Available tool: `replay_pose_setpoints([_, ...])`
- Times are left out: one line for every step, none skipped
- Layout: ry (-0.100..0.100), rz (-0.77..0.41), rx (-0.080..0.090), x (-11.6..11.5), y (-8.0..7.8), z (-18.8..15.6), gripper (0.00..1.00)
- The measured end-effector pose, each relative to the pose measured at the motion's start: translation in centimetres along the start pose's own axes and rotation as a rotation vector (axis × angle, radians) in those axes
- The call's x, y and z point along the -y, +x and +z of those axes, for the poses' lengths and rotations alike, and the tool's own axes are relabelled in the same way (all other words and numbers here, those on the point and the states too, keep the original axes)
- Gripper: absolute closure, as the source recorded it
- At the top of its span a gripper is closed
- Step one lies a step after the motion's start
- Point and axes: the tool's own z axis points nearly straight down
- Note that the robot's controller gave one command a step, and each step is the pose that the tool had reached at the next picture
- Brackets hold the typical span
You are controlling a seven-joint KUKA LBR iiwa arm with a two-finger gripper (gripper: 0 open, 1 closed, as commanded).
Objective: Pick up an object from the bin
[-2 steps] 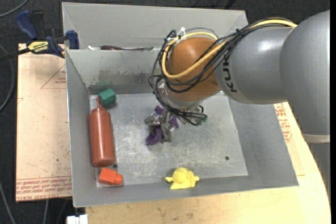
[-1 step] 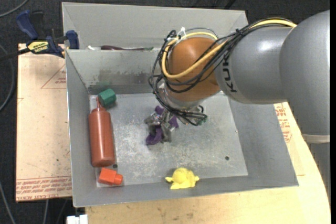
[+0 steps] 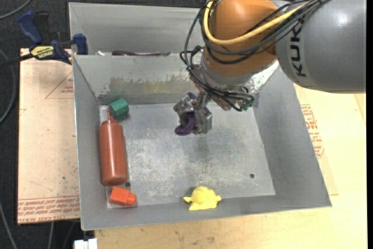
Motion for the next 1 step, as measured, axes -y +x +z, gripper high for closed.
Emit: replay_pose_setpoints([-0.001, 0.000, -0.001, -0.02, 0.03, 0.06, 1.00])
